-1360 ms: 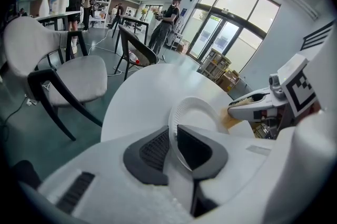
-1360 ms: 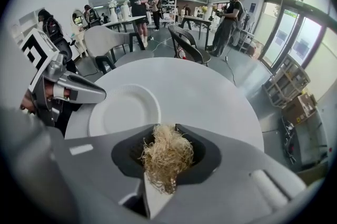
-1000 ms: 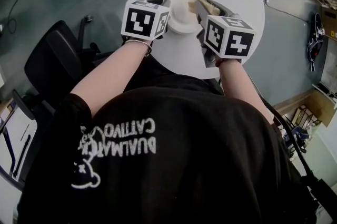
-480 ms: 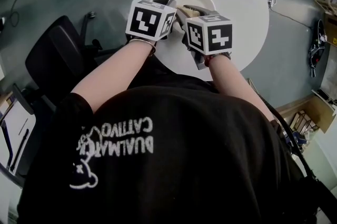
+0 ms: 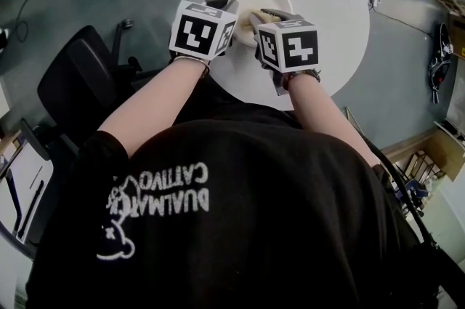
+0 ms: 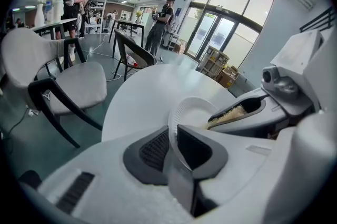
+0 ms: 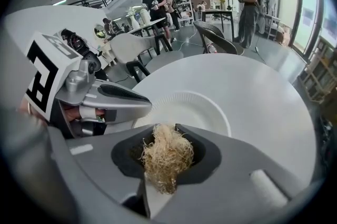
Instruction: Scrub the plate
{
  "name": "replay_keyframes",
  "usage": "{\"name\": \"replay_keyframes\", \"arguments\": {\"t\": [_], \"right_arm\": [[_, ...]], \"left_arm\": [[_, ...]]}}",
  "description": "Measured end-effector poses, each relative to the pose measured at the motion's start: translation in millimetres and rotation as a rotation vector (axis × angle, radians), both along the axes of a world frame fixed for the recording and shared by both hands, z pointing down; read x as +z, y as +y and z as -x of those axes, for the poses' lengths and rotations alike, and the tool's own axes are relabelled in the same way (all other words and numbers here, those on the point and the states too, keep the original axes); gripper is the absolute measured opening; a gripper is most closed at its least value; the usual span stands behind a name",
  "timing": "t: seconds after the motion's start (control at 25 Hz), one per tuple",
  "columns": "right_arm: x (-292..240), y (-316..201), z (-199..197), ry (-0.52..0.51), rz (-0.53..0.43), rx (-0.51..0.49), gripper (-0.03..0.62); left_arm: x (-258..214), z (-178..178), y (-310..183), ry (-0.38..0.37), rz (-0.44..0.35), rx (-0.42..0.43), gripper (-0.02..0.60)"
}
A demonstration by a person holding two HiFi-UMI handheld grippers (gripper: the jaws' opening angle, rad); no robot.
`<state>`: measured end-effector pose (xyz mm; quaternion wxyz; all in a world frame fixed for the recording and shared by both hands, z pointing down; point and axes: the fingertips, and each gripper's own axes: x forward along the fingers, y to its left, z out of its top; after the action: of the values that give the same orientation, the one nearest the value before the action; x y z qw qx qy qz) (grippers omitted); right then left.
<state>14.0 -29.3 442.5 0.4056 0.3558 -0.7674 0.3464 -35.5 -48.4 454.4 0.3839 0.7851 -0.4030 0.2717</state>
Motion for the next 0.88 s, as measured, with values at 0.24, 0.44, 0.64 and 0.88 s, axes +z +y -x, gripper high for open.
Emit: {"name": "replay_keyframes", "arguments": {"t": [0.24,0.44,0.64,0.88], "right_arm": [[1,-1,-30,0.031,0.009,0.065,0.094],[1,-1,-47,0.058,0.005,0.092,0.093],[0,2,-63,0.083,-0.006,0.108,0.092],[-1,2,-74,0.088,-0.013,0.118,0.092]], "left_arm": [[0,0,1,-0.026,-0.019,0.013,0.055],[-2,0,1,-0.026,-0.020,0.026,0.055],[-2,-1,2,-0.043,-0.036,0.039,0.058],[-2,-1,0,-0.045,-0.039,0.042,0.060]]}}
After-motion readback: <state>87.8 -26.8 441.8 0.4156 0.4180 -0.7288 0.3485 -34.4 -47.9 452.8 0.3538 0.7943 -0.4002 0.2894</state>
